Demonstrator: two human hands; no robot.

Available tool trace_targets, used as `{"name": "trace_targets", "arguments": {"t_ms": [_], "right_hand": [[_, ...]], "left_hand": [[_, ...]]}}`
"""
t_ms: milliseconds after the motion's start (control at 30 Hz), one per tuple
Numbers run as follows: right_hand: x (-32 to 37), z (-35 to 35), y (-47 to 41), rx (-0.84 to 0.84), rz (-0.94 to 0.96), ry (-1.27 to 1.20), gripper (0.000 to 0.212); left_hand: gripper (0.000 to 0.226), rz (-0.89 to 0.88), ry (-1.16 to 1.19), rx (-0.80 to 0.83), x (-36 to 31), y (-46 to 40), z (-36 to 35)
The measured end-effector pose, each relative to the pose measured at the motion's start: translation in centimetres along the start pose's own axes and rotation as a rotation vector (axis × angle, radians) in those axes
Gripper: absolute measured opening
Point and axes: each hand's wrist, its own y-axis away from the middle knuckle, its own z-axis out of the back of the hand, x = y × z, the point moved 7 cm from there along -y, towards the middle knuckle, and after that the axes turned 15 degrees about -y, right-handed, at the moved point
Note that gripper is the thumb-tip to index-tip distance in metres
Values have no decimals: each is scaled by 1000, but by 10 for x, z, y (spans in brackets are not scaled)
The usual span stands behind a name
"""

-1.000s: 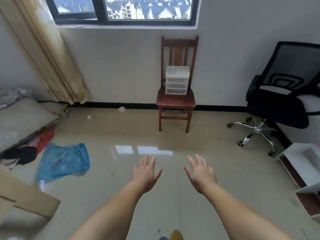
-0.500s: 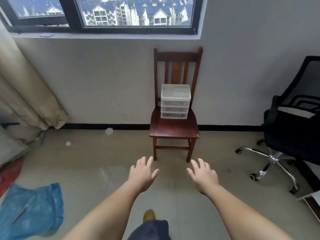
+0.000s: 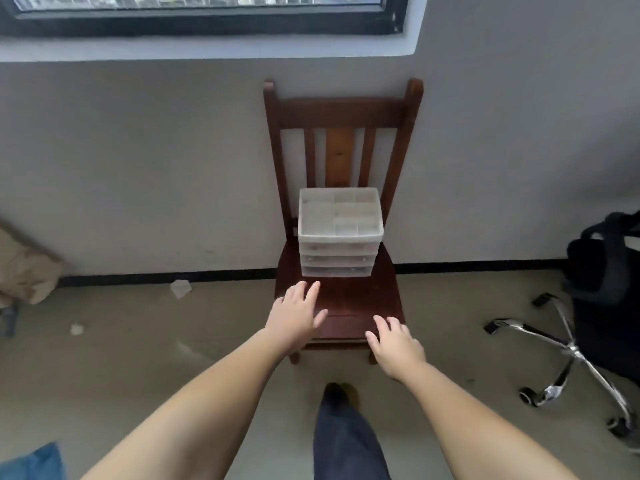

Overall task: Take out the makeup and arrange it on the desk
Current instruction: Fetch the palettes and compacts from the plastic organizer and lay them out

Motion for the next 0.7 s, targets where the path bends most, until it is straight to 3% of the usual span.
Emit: {"name": "trace_targets", "arguments": {"t_ms": [167, 300, 400, 567, 700], "right_hand": [[9, 4, -122, 123, 31, -14, 43], [13, -18, -203, 177, 0, -231, 42], [7, -48, -259, 114, -192, -616, 41], [0, -110, -314, -14, -572, -1528, 42], [5, -112, -333, -22, -650, -1898, 28]], "left_hand": [[61, -14, -42, -39, 6, -108, 0], [69, 9, -135, -90, 13, -178, -7], [64, -23, -199, -117, 22, -219, -41], [47, -56, -149, -609, 34, -231, -68], [51, -50, -87, -771, 37, -241, -58]]}}
